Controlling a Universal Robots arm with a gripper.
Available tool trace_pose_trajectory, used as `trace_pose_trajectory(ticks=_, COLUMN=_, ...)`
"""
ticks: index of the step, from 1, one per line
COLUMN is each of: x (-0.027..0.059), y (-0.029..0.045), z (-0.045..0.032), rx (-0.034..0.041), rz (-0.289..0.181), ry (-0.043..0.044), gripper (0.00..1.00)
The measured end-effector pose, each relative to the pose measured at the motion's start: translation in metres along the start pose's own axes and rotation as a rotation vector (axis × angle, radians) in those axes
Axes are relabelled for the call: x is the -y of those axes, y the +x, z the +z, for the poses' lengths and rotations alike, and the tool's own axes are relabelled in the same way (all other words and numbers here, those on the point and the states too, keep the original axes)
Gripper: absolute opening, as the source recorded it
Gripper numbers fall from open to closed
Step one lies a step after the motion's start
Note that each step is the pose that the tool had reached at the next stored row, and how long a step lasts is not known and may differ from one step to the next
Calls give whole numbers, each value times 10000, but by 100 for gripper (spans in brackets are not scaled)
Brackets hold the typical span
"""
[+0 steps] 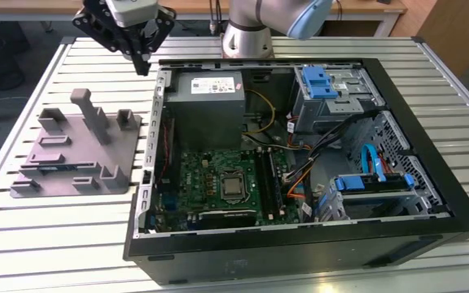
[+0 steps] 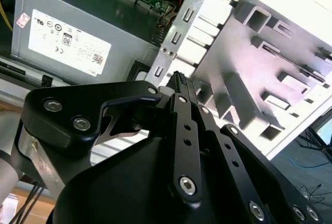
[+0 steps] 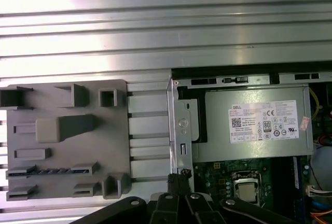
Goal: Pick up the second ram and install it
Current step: 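Reach for the second ram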
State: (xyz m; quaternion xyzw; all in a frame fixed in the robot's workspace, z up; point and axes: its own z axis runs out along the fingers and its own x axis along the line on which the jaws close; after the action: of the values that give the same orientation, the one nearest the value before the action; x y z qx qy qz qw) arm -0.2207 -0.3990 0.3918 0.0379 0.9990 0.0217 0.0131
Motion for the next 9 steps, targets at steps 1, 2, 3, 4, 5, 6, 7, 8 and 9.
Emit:
trace_pose_trajectory(ticks=1, x=2, y=29, z=0, rx=0, rz=0, ry=0, gripper=10)
trace_pose_trajectory(ticks=2, x=4, y=57, z=0, rx=0, rz=1, ry=0, gripper=10)
trace_pose_trajectory(ticks=3, x=6, y=85, z=0, rx=0, rz=1, ry=0, gripper=10)
trace_pose_trajectory(ticks=4, x=8, y=113, z=-1, rx=0, rz=0, ry=1, gripper=10)
trace_pose_trajectory(ticks=5, x=11, y=140, z=-1, rx=0, rz=0, ry=0, gripper=10)
trace_pose_trajectory(ticks=6, x=13, y=164, z=-1, rx=0, rz=-1, ry=0, gripper=10)
trace_pose_trajectory(ticks=7, x=14, y=188, z=-1, rx=0, rz=-1, ry=0, gripper=10)
trace_pose_trajectory(ticks=8, x=16, y=212, z=-1, rx=0, rz=0, ry=0, gripper=10)
trace_pose_trajectory(ticks=9, x=18, y=239, z=-1, rx=0, rz=1, ry=0, gripper=10)
